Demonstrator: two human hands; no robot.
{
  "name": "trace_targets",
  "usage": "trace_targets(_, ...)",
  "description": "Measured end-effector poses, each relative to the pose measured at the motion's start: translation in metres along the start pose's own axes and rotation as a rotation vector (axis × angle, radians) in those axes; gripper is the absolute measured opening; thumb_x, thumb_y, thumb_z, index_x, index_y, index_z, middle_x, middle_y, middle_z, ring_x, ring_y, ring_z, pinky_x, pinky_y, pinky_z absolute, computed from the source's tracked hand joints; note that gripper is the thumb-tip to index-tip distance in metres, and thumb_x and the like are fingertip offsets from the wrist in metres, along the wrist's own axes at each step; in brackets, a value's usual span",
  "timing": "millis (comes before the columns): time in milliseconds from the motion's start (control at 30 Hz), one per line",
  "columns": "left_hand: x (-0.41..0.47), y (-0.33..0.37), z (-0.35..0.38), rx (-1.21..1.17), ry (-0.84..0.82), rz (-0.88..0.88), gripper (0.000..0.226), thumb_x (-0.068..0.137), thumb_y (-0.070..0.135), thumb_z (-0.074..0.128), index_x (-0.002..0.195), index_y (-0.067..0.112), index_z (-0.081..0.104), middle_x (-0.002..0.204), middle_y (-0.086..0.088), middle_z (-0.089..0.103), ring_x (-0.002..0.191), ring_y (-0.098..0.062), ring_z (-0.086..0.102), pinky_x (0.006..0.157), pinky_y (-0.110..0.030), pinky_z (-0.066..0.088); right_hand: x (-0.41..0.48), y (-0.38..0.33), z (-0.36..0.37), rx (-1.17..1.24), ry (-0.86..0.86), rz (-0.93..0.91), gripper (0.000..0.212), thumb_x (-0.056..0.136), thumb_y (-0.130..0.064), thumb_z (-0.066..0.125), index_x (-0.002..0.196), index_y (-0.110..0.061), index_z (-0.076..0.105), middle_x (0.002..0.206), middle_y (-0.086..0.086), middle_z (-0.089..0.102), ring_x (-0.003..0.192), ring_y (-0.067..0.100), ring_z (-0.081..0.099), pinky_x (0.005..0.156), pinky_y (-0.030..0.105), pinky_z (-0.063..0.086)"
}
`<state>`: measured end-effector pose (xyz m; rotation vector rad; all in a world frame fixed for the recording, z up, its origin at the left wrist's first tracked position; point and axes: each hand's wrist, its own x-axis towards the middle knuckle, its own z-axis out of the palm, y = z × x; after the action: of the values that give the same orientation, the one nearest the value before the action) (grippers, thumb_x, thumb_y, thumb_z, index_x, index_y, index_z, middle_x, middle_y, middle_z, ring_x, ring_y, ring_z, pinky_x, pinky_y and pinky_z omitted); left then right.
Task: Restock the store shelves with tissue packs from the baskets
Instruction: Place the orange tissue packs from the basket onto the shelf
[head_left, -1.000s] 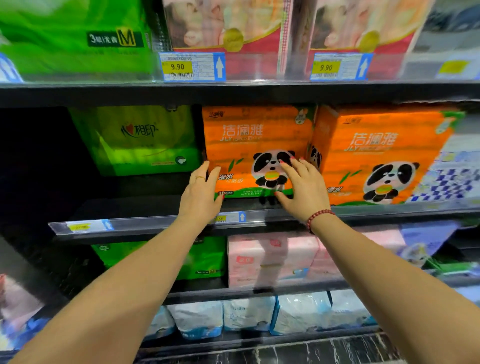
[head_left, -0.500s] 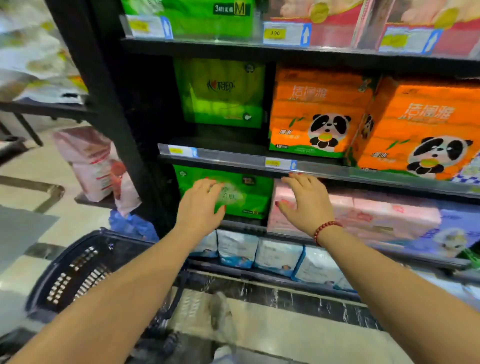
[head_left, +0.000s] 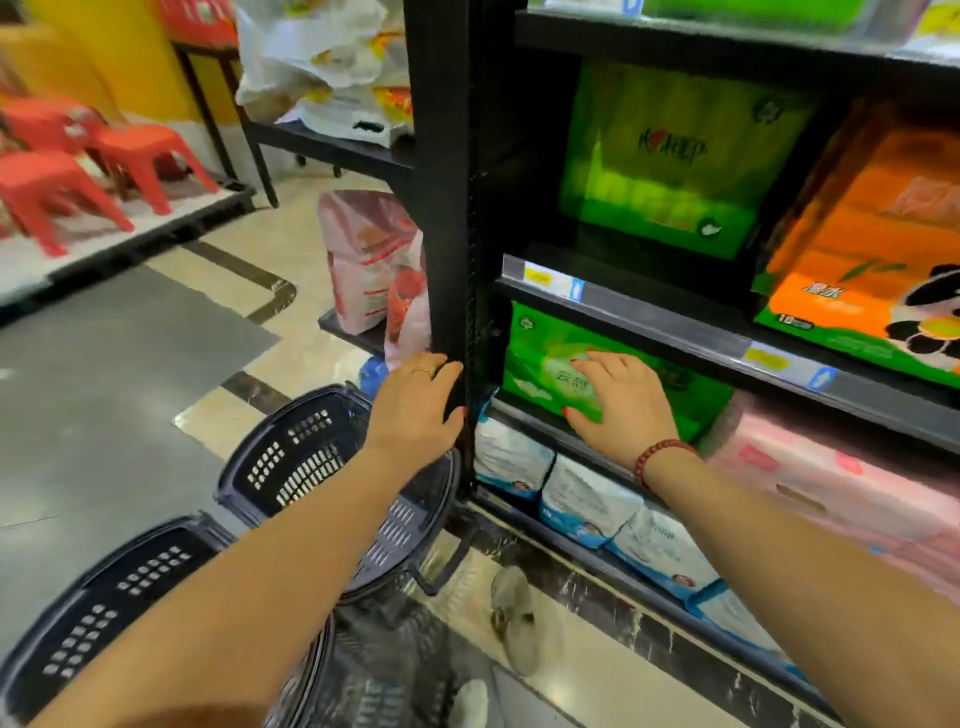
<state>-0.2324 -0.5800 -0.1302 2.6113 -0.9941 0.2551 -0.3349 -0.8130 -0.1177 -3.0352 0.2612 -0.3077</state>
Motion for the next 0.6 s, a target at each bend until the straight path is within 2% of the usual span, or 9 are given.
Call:
trace_targets(167, 0.019, -0.023, 0.009, 0.001, 0.013, -0.022, 0.052, 0.076, 0.02, 0.075, 0.122, 0.0, 0.061, 0.117, -0.02, 0.062, 0.109, -0.039, 0.057, 0.086, -0.048, 0.05, 0.045, -0.007, 0.026, 0.016, -0.058, -0.031, 0.06, 0.085, -0.045, 0.06, 0.138, -0.02, 0.046, 0.146, 0.003, 0.043, 0.132, 0.025, 0.036, 0.111, 0.036, 0.024)
trace_targets(367, 0.049, -0.027, 0.021, 0.055, -0.048, -0.112, 0.054, 0.078, 0.025, 0.071, 0.127, 0.006, 0.057, 0.122, -0.015, 0.06, 0.114, -0.036, 0.053, 0.091, -0.045, 0.047, 0.089, 0.0, 0.047, 0.086, -0.095, -0.076, 0.059, 0.085, -0.045, 0.059, 0.138, -0.022, 0.045, 0.145, 0.001, 0.043, 0.133, 0.023, 0.035, 0.112, 0.037, 0.026)
trace_targets(600, 0.077, -0.009, 0.036, 0.092, 0.0, -0.312, 0.052, 0.078, 0.023, 0.071, 0.127, 0.008, 0.057, 0.123, -0.016, 0.06, 0.116, -0.037, 0.051, 0.089, -0.045, 0.047, 0.147, 0.025, 0.059, 0.153, -0.149, -0.278, 0.059, 0.086, -0.045, 0.059, 0.138, -0.022, 0.045, 0.147, 0.002, 0.042, 0.135, 0.023, 0.033, 0.112, 0.037, 0.023)
